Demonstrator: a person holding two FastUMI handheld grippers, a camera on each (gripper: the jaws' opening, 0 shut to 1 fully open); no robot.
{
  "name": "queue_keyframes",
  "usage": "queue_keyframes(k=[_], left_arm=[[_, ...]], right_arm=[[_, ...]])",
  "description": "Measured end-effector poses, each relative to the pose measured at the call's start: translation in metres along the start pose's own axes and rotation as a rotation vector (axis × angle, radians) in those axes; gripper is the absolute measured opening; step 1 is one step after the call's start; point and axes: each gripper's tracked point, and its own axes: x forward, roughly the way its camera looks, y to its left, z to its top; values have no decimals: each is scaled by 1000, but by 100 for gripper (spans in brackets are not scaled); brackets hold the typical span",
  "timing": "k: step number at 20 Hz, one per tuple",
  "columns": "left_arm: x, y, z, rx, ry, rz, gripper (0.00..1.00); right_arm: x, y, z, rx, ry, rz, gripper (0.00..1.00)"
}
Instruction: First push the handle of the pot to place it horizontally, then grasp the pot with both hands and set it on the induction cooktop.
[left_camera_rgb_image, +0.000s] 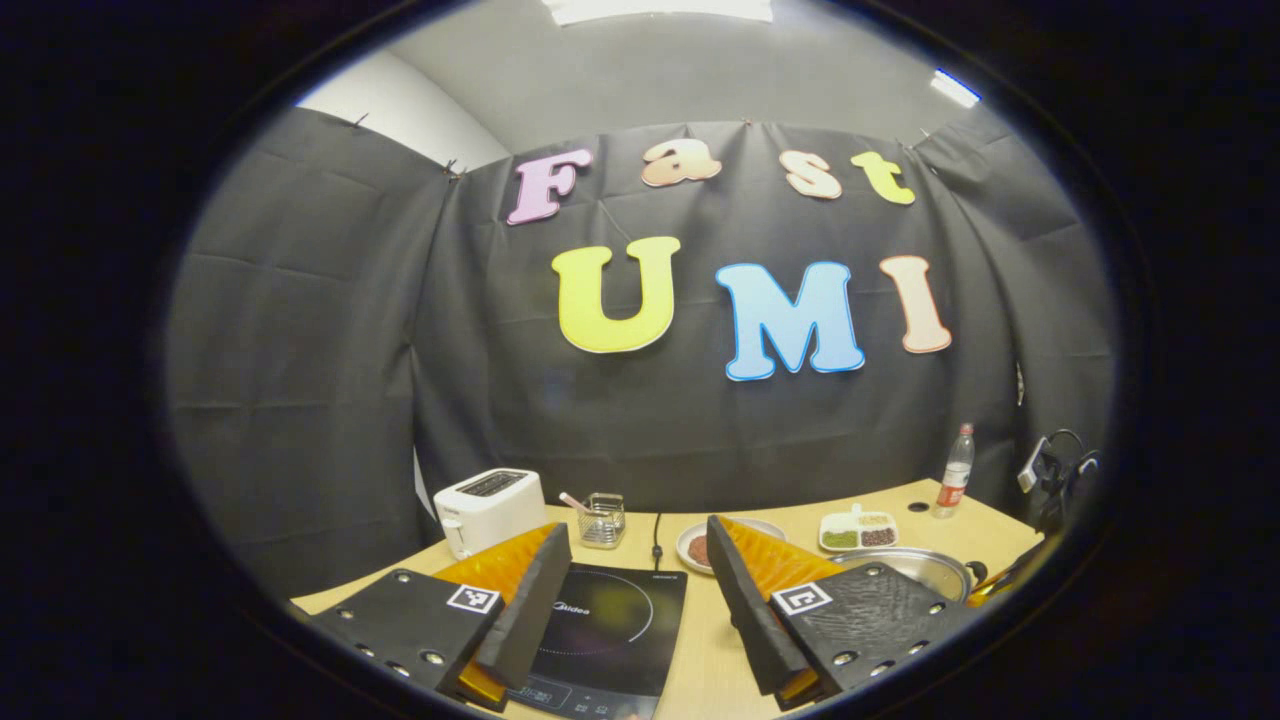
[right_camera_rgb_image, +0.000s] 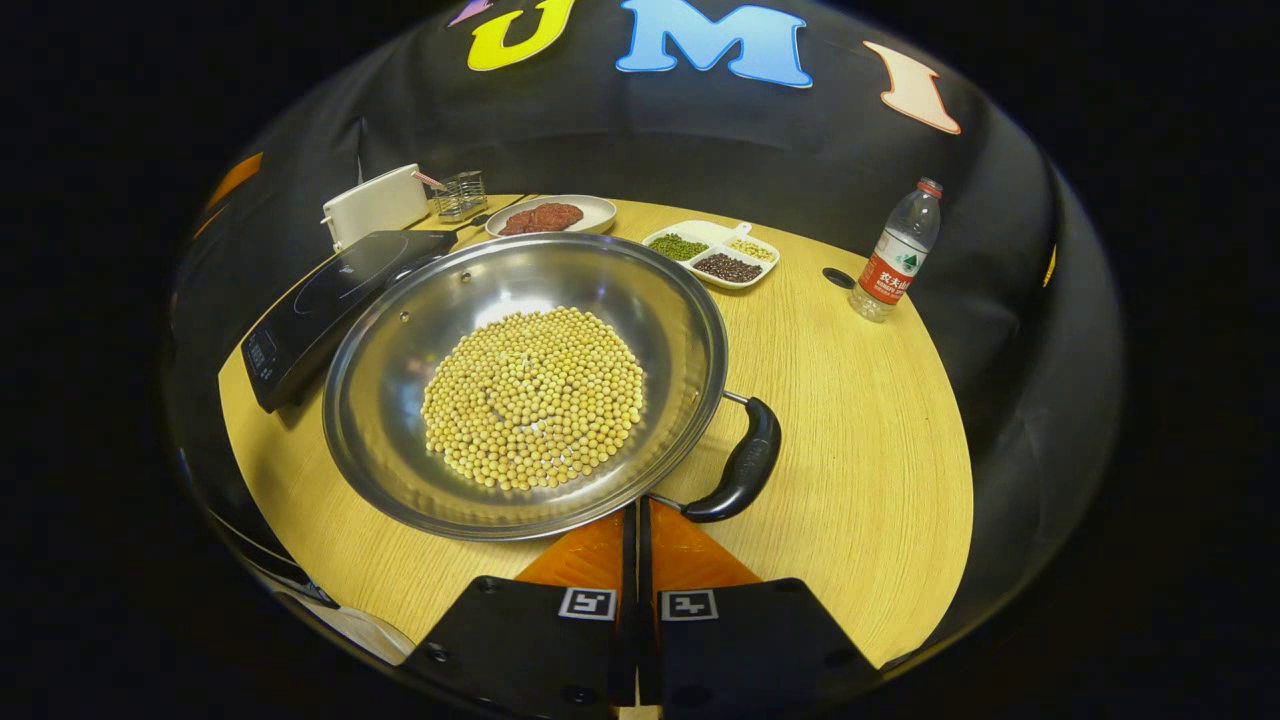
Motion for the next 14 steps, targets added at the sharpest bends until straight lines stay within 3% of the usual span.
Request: queue_keyframes(k=[14], left_arm=[[9, -21, -28, 9, 67, 24, 81]], right_arm=[[26, -38, 22, 141, -37, -53, 2]])
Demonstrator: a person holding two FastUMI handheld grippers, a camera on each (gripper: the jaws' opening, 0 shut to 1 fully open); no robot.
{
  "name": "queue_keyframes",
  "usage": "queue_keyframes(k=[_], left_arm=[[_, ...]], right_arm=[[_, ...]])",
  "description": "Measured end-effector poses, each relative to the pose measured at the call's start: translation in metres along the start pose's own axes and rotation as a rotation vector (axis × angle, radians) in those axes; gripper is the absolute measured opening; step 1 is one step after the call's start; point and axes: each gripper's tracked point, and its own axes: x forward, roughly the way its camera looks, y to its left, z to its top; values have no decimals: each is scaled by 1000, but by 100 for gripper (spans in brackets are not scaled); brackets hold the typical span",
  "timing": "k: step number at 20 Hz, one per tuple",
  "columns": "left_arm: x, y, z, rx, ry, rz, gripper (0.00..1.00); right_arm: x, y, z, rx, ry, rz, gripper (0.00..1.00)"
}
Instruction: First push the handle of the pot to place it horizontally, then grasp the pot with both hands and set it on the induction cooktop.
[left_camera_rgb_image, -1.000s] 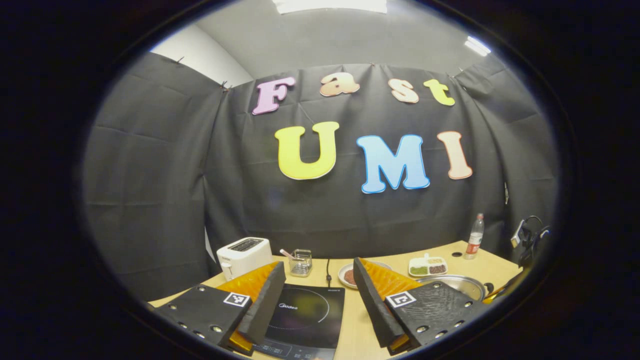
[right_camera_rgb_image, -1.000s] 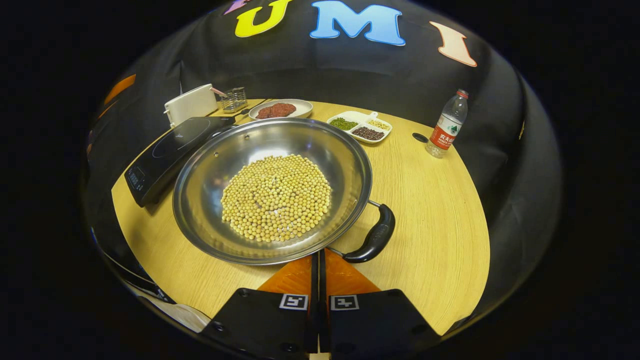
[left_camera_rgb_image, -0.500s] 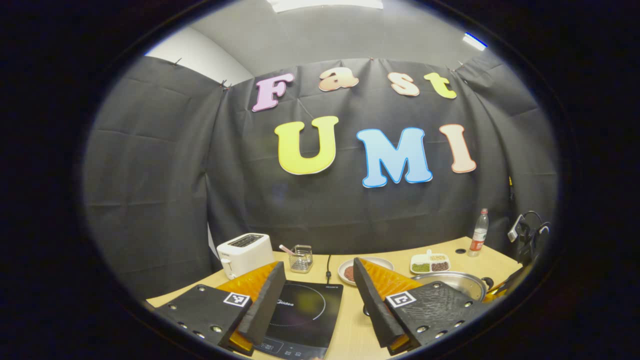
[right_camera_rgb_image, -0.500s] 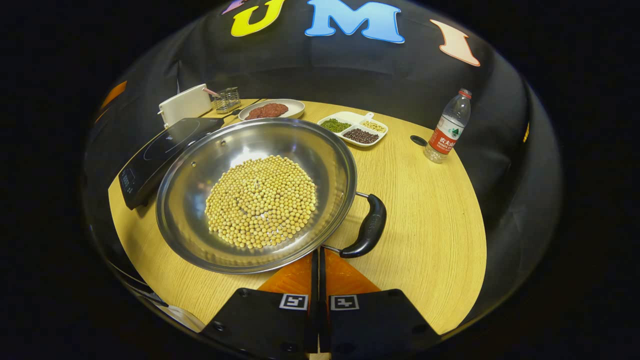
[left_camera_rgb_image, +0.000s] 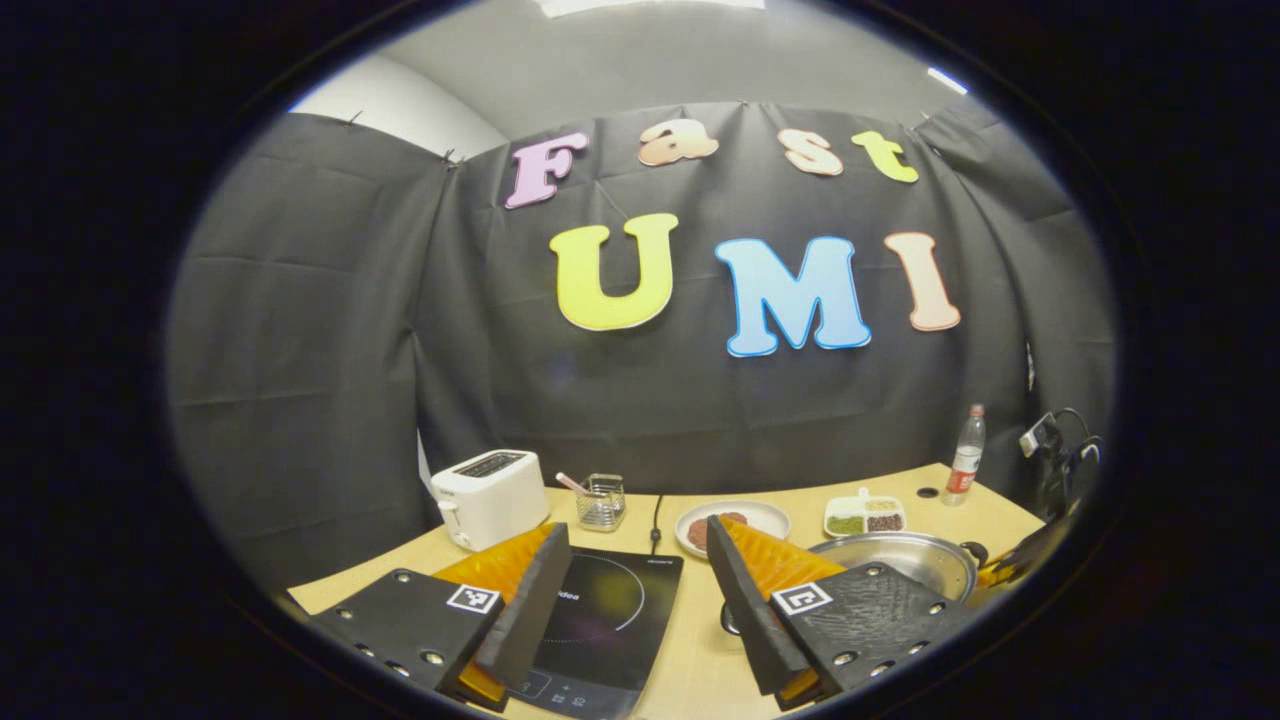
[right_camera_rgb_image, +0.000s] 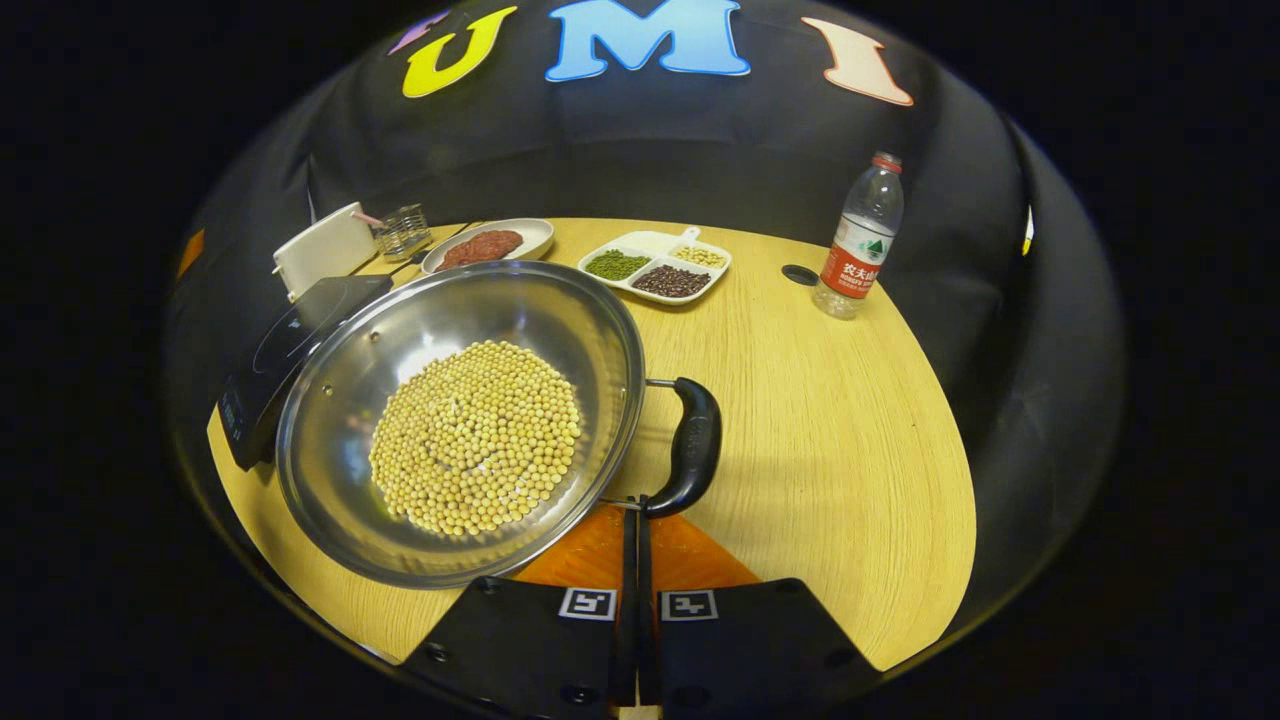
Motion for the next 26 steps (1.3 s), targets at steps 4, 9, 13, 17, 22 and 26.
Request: queue_keyframes(k=[4, 9, 13, 17, 22, 26], left_arm=[[7, -11, -8, 3, 17, -25, 83], [18, -28, -17, 11, 32, -86, 81], [30, -44, -27, 17, 56, -156, 81], [47, -60, -50, 25, 119, -229, 81], [65, -75, -86, -2, 236, -285, 82], [77, -88, -117, 18, 313, -316, 83]], right_arm=[[-10, -5, 0, -24, -20, -31, 5], [-38, -11, 18, 12, -117, -75, 17], [-62, -4, 51, 110, -247, -69, 71], [-68, -8, 74, 137, -325, -111, 96], [-53, -8, 74, 141, -302, -120, 96], [-38, -9, 72, 121, -283, -130, 96]])
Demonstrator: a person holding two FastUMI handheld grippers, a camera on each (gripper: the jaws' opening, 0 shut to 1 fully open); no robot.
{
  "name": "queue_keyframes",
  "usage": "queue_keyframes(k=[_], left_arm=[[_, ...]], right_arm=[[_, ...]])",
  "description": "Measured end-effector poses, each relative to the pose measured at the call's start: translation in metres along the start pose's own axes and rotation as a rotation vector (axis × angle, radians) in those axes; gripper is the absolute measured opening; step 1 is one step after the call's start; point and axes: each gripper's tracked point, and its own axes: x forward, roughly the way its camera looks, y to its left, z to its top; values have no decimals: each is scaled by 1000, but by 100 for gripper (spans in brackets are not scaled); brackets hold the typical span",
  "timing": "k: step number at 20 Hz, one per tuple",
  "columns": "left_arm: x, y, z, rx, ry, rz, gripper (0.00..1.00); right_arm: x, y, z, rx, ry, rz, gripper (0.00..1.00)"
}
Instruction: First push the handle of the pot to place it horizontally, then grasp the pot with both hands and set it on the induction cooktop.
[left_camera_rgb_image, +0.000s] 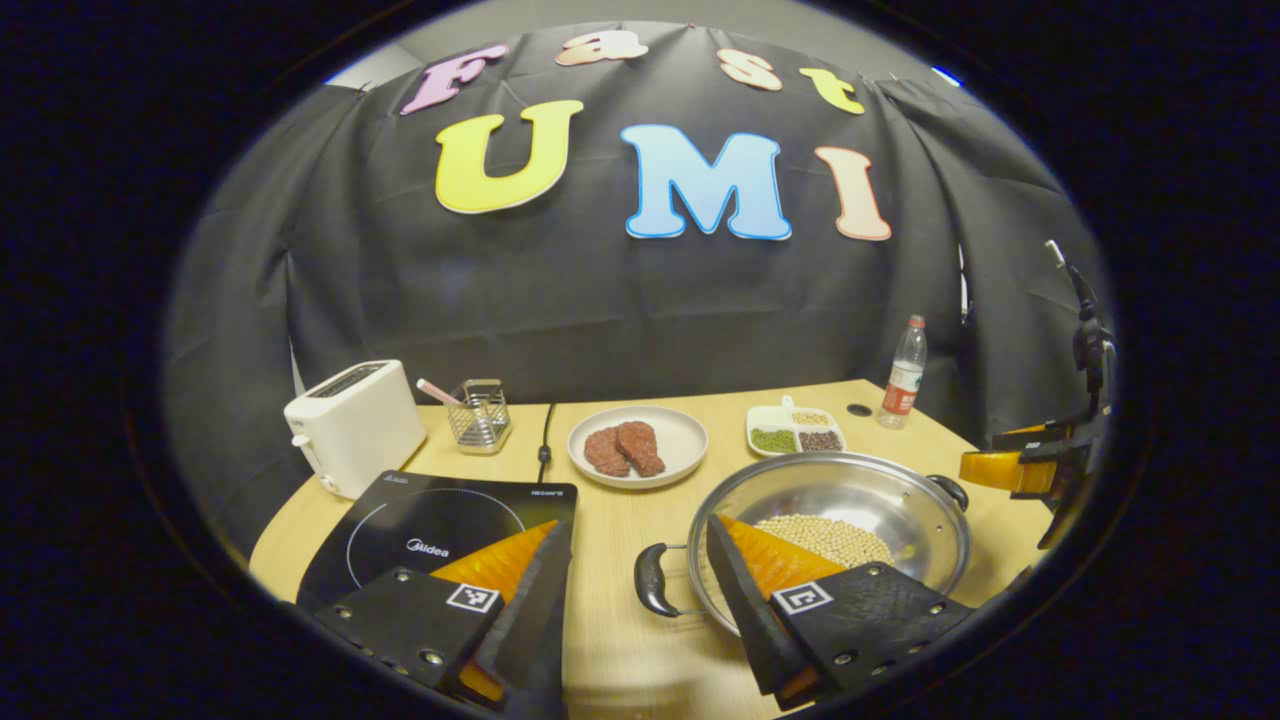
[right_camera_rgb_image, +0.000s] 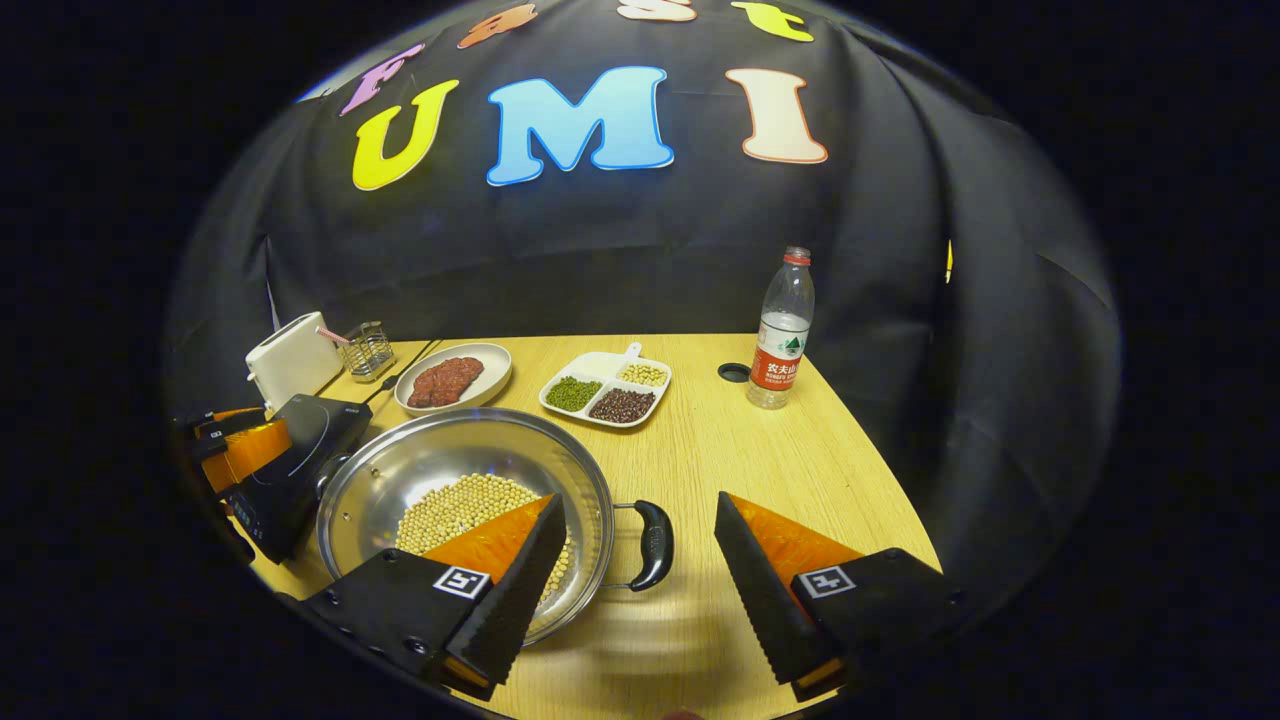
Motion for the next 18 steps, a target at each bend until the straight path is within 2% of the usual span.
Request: queue_keyframes(k=[2, 5, 6, 7, 9, 13, 18], left_arm=[[11, -3, -12, -14, 39, -15, 86], [27, -5, -29, -32, 99, -30, 84], [31, -5, -34, -36, 112, -31, 82], [35, -6, -37, -38, 126, -35, 86], [43, -6, -45, -40, 152, -35, 81], [52, -9, -64, -53, 204, -39, 84], [62, -10, -76, -59, 242, -31, 82]], right_arm=[[7, -1, -3, -8, 9, -2, 96], [16, -1, -9, -18, 31, -2, 93], [20, -2, -11, -21, 39, -2, 96], [23, -3, -13, -24, 44, -2, 96], [28, -2, -18, -24, 62, 5, 96], [38, -5, -28, -30, 99, 7, 96], [47, -4, -39, -32, 142, 16, 96]])
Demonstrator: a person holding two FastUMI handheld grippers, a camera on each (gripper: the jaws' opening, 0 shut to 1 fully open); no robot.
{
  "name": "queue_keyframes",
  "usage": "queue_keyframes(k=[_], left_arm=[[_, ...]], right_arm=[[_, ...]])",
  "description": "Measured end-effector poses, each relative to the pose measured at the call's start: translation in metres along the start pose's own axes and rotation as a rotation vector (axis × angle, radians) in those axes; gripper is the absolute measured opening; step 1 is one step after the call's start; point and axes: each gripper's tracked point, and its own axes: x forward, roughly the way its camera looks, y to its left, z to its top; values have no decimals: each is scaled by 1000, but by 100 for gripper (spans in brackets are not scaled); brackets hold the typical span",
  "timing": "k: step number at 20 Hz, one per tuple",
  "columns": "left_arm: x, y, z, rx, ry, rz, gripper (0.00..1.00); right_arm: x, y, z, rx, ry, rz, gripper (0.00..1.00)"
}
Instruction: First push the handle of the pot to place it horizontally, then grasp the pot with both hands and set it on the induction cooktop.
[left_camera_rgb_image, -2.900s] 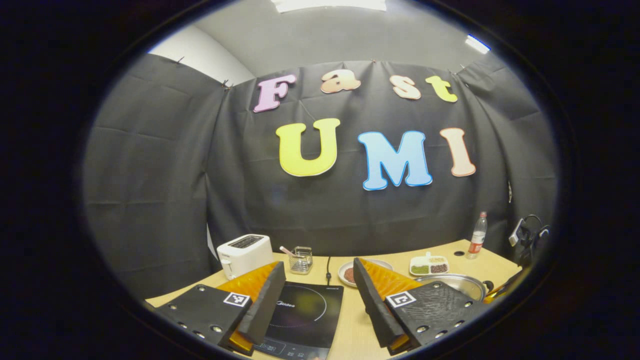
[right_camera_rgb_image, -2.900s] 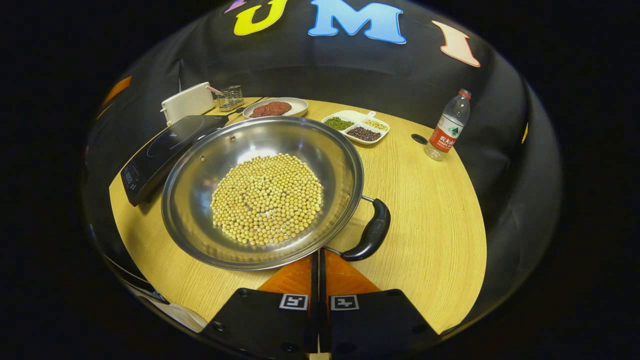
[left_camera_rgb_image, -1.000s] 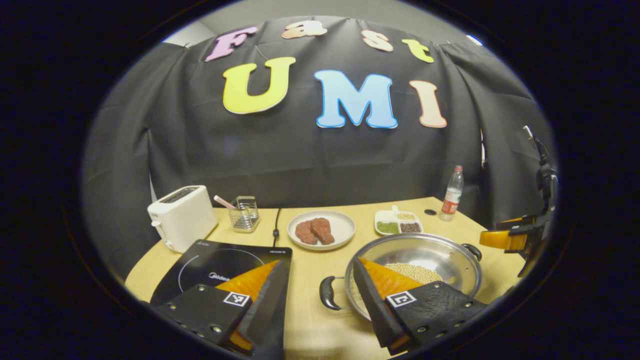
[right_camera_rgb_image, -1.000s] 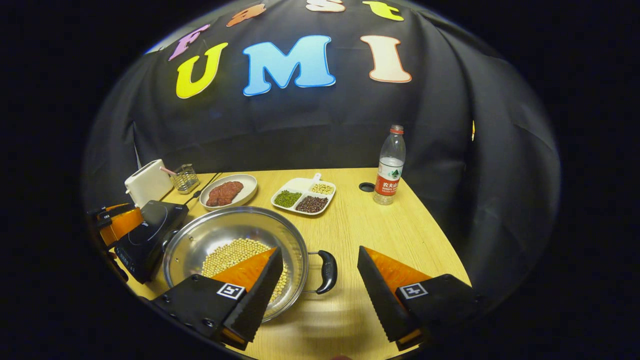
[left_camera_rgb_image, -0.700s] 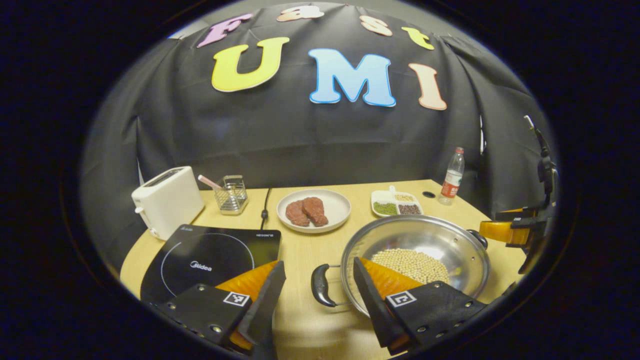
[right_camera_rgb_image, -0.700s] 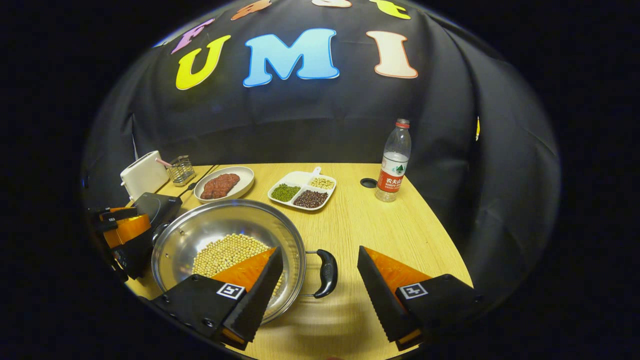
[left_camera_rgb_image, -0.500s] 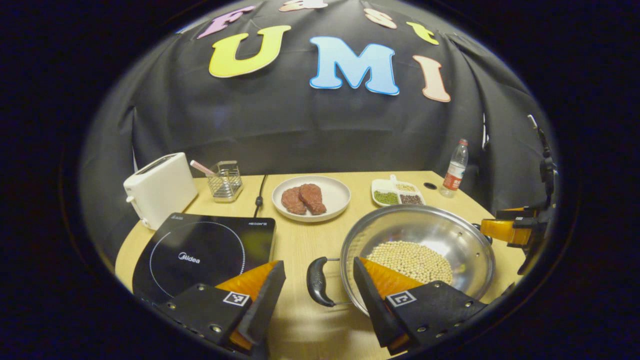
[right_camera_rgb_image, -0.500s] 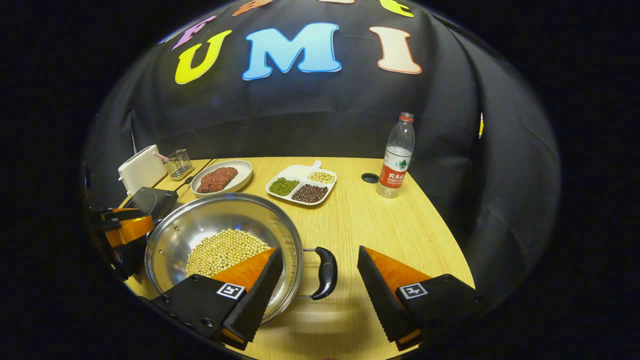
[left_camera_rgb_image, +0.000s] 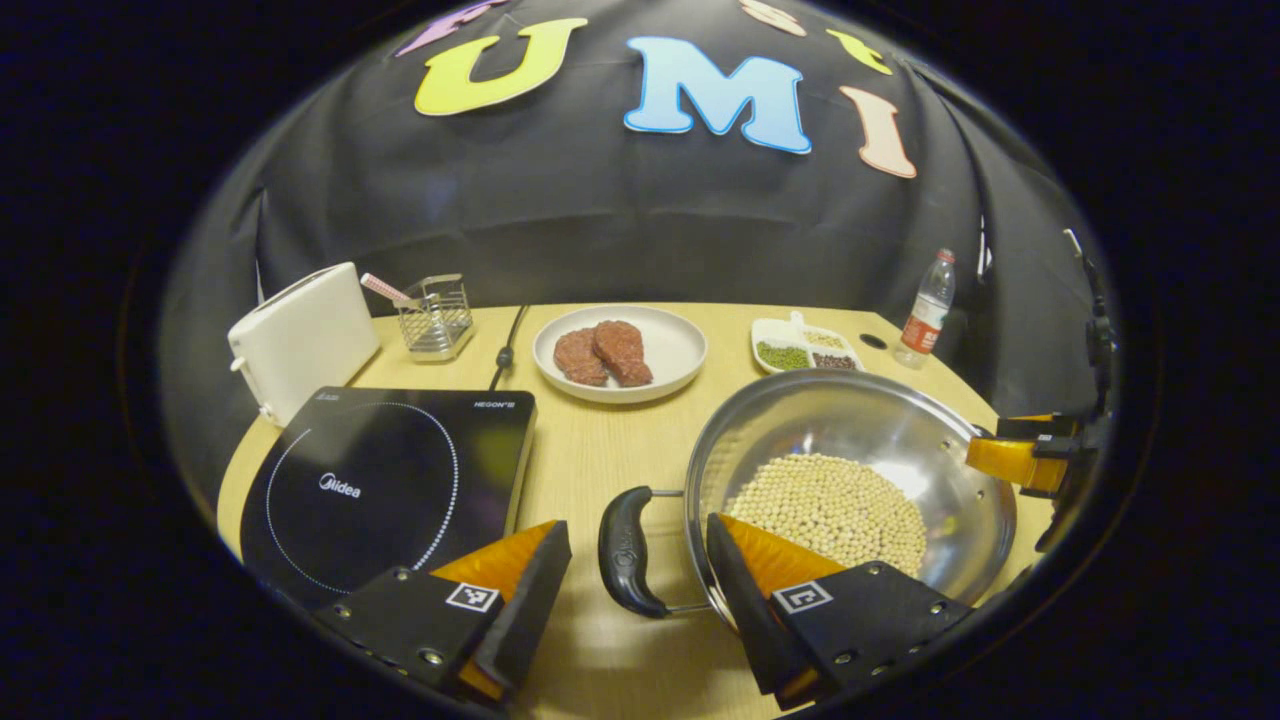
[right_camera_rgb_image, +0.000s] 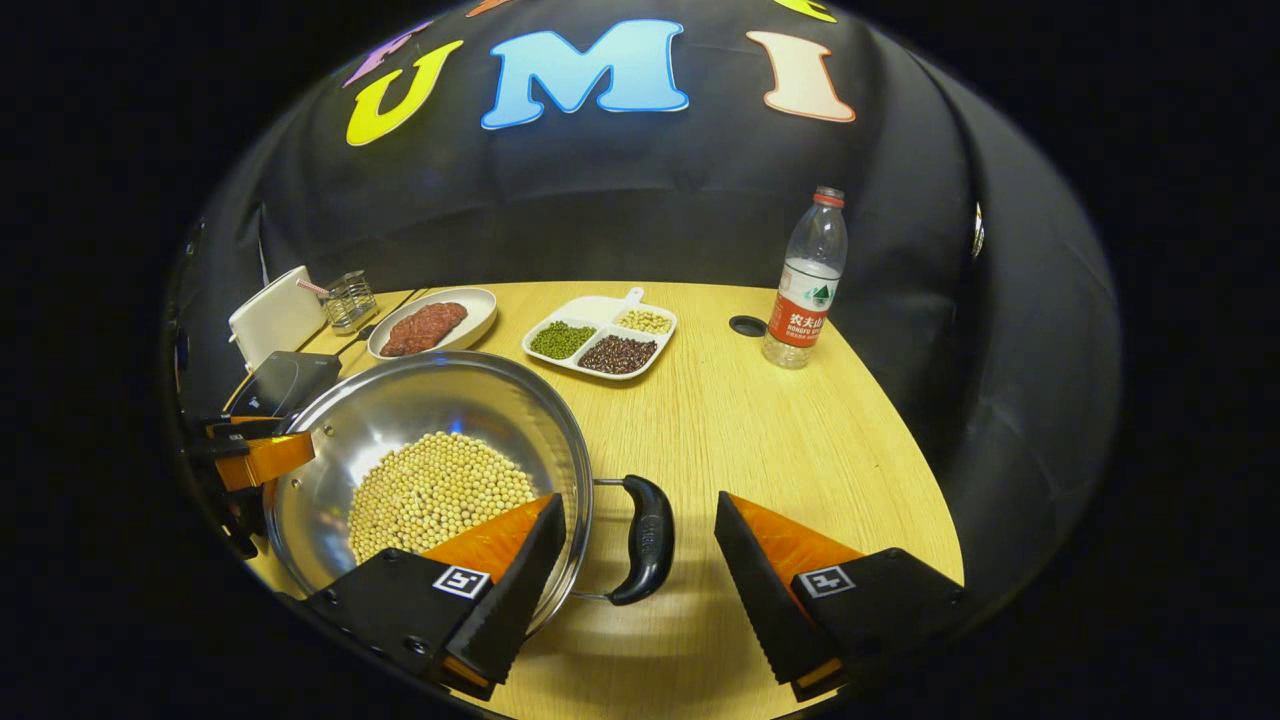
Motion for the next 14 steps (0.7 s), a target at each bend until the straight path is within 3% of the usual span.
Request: queue_keyframes(k=[2, 3, 7, 8, 10, 14], left_arm=[[3, 0, -2, -5, 9, 5, 84], [4, 0, -2, -6, 11, 8, 84], [5, -4, -2, -15, 9, -1, 84], [5, -10, -1, -25, 1, -14, 82], [7, -7, -2, -10, 6, 10, 63], [8, -8, 0, -6, 8, 21, 59]], right_arm=[[3, 2, -3, 6, 18, 10, 95], [4, 5, -3, 10, 20, 19, 81], [4, 7, -2, 13, 18, 19, 66], [6, 7, -2, 21, 20, 17, 66], [5, 9, -3, 32, 25, 15, 60], [4, 11, -1, 55, 25, 11, 49]])
